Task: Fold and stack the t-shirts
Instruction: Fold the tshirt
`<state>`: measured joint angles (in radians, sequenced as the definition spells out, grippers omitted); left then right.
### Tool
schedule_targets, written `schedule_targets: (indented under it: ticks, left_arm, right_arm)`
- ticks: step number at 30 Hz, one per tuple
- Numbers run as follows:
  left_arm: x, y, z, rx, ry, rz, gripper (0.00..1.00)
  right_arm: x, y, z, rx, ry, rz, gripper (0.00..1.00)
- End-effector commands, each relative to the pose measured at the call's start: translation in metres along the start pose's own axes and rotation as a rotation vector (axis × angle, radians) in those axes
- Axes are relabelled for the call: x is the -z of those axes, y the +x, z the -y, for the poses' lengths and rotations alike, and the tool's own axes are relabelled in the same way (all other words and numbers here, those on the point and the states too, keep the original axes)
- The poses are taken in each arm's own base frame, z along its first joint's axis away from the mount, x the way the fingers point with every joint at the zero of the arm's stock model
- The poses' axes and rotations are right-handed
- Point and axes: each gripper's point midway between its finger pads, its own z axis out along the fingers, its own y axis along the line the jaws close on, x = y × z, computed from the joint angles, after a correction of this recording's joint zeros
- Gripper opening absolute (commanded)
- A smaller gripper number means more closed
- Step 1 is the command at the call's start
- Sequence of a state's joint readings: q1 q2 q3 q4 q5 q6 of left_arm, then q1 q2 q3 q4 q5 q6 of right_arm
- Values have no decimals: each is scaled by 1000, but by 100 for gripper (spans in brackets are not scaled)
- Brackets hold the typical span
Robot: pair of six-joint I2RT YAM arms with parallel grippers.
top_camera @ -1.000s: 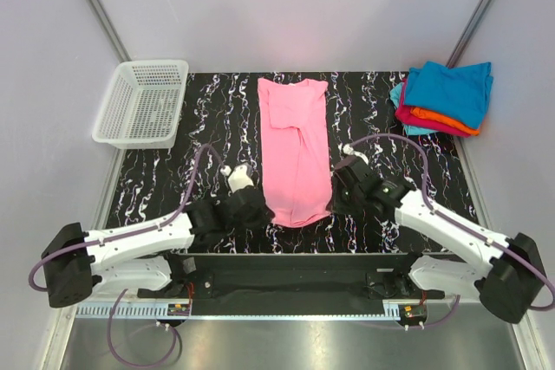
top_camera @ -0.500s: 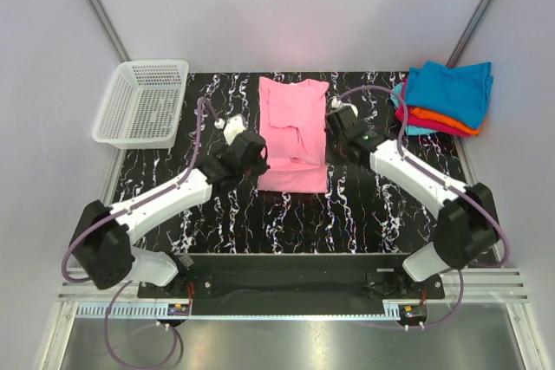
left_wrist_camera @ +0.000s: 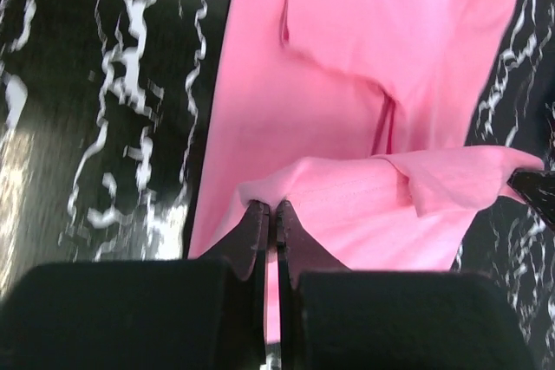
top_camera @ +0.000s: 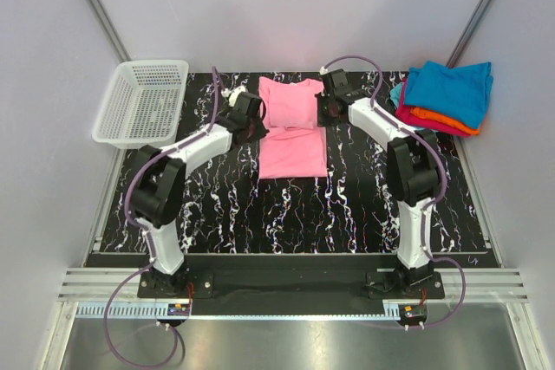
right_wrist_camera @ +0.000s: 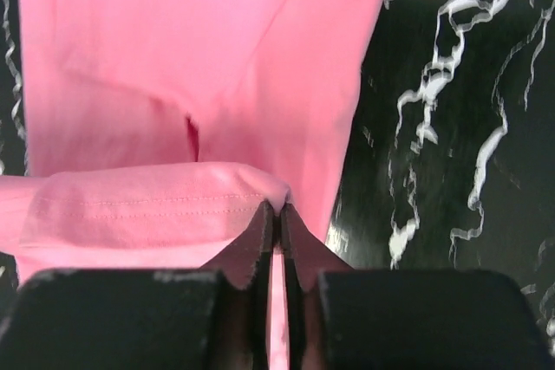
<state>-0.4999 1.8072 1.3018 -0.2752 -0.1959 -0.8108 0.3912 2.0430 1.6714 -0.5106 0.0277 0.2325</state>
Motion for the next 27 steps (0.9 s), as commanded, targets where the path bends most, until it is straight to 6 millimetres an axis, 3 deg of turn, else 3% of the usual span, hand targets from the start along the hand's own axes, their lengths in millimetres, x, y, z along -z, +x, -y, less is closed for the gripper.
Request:
schedule_targets:
  ticks: [1,2,4,7,11,14,19,23,27]
  left_arm:
    - [-23,-29,22,-44,102,36,0]
    - [-29,-30,26,-58,126,35,3]
    - [-42,-40,28,-112,150,83,7]
    - [-40,-67,19,-159,136,275,8]
    - [-23,-93,-4,-141,91,465,13]
    - [-14,-102,-15,-139,32,510,18]
    - [-12,-111,-6,-161,75,503,39]
    - [-20,-113,2,-169,96,477,62]
    - [-19,-113,11,-159,142,463,66]
  right_arm:
    - [-10,-36,3,29,-21,72,11]
    - [-17,-40,3,27,-15,78,33]
    - [-21,-45,6,30,5,88,57]
    - [-25,-49,12,17,32,98,66]
    - [-20,-45,19,-6,62,102,66]
    - [-15,-35,20,-12,58,86,66]
    - [-9,-17,10,-34,-13,49,65]
    - [-8,-4,7,-37,-43,25,63]
    - [-12,-5,2,-30,-71,32,61]
